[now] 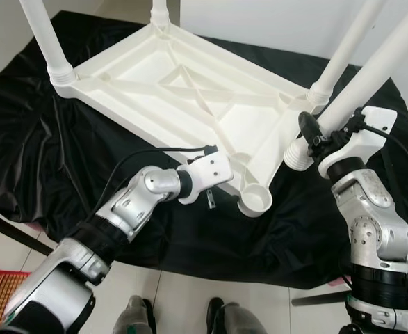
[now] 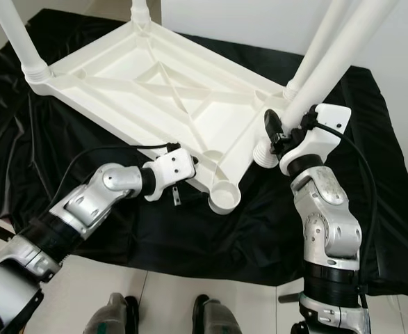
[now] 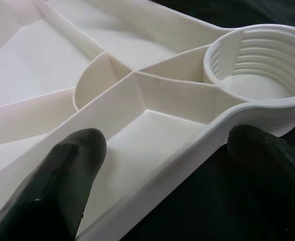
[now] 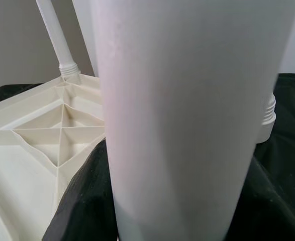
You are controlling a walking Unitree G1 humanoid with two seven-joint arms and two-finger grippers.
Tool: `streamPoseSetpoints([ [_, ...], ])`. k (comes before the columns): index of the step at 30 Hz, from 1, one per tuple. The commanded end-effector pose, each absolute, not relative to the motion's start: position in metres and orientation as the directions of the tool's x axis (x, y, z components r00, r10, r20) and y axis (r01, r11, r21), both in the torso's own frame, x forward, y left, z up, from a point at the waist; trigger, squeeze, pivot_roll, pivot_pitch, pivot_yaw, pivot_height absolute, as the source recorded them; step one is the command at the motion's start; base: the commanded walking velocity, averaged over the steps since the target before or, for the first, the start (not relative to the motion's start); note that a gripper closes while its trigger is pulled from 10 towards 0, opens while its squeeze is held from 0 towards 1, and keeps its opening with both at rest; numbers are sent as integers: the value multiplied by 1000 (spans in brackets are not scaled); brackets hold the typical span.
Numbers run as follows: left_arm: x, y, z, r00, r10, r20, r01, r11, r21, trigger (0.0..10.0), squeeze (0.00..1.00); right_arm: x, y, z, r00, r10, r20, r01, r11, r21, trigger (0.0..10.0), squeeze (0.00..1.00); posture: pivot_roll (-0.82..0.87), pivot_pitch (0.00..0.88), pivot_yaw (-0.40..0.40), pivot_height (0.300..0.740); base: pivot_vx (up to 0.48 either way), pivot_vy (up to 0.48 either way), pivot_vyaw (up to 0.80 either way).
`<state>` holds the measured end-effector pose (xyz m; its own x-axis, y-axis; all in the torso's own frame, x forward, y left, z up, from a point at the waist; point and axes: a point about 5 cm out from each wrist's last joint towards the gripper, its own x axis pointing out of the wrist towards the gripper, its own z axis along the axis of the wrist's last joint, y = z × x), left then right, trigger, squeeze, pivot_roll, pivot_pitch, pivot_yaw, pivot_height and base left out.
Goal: Building children table
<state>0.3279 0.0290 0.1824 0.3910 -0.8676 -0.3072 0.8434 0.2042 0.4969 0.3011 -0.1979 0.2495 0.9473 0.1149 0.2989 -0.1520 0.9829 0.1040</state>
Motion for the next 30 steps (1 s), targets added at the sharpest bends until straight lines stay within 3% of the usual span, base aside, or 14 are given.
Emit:
streamPoseSetpoints([
  [1, 336, 30, 188, 504, -832, -231, 772, 314, 553, 10000, 0, 297, -199, 253, 939, 108, 326, -148, 984, 101, 10000, 0, -25, 170, -26, 740, 0, 0, 0],
  [14, 347, 31, 202, 531, -833, -156, 754, 381, 535, 10000, 0, 292, -191, 237, 935, 131, 328, -179, 977, 118, 10000, 0, -31, 151, -3, 740, 0, 0, 0],
  [18, 349, 43, 226, 526, -850, -26, 814, 494, 304, 10000, 0, 293, -185, 229, 931, 151, 333, -186, 980, 74, 10000, 0, -29, 131, 25, 740, 0, 0, 0],
  [22, 352, 51, 231, 554, -832, 31, 818, 551, 164, 10000, 0, 296, -180, 227, 928, 156, 338, -185, 981, 54, 10000, 0, -24, 116, 34, 740, 0, 0, 0],
  [30, 361, 67, 234, 663, -743, 93, 743, 668, 37, 10000, 0, 303, -171, 223, 927, 151, 342, -183, 981, 62, 10000, 0, -14, 95, 39, 740, 0, 0, 0],
])
